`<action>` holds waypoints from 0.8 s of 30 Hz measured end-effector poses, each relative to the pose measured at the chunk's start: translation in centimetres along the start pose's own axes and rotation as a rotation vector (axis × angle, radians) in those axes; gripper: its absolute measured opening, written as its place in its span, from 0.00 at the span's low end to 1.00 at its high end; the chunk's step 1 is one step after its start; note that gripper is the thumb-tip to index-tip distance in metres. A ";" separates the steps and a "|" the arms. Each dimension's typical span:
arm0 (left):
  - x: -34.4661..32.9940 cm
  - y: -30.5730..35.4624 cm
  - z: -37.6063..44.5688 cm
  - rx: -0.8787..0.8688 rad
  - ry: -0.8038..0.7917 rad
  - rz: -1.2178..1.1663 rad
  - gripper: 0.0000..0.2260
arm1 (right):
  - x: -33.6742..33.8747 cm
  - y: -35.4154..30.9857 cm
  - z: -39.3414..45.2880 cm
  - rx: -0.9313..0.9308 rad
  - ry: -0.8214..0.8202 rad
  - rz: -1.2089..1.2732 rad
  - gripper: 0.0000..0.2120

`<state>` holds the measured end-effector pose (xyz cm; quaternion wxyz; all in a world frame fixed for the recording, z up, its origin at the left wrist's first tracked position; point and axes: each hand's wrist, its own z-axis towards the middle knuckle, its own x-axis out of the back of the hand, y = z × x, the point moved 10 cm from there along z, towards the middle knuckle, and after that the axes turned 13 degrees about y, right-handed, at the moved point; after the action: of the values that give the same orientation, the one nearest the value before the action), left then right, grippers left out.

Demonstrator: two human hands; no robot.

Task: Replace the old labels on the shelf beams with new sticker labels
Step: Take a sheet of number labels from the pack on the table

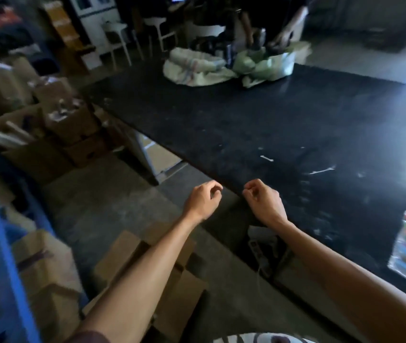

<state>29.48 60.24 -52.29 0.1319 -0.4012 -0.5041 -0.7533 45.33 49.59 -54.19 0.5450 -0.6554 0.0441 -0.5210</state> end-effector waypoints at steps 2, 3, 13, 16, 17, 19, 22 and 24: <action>-4.5 4.4 0.3 -0.045 -0.044 0.011 0.10 | 5.0 5.1 1.0 -0.034 0.031 -0.040 0.07; -6.7 6.5 0.3 -0.068 -0.060 0.004 0.11 | 7.2 7.7 1.5 -0.051 0.039 -0.062 0.08; -29.8 25.3 -3.6 -0.242 -0.375 -0.001 0.18 | 26.7 31.2 1.4 -0.240 0.175 -0.283 0.16; -35.4 29.0 -5.9 -0.345 -0.513 0.054 0.21 | 30.0 36.2 -0.8 -0.330 0.207 -0.360 0.20; -37.0 30.0 -6.6 -0.382 -0.553 0.068 0.22 | 30.8 37.7 -1.6 -0.366 0.210 -0.373 0.23; -40.1 31.3 -8.1 -0.453 -0.633 0.118 0.25 | 31.8 40.6 -3.3 -0.463 0.208 -0.372 0.28; -43.9 32.2 -9.8 -0.564 -0.723 0.239 0.29 | 32.1 43.6 -4.9 -0.598 0.197 -0.340 0.32; -46.0 32.4 -10.4 -0.618 -0.764 0.293 0.32 | 32.4 44.5 -5.1 -0.631 0.217 -0.340 0.33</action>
<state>73.73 26.96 -66.75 -0.0823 -0.7346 -0.2084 -0.6405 78.99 8.01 -68.19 0.2140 -0.7302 0.1506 -0.6312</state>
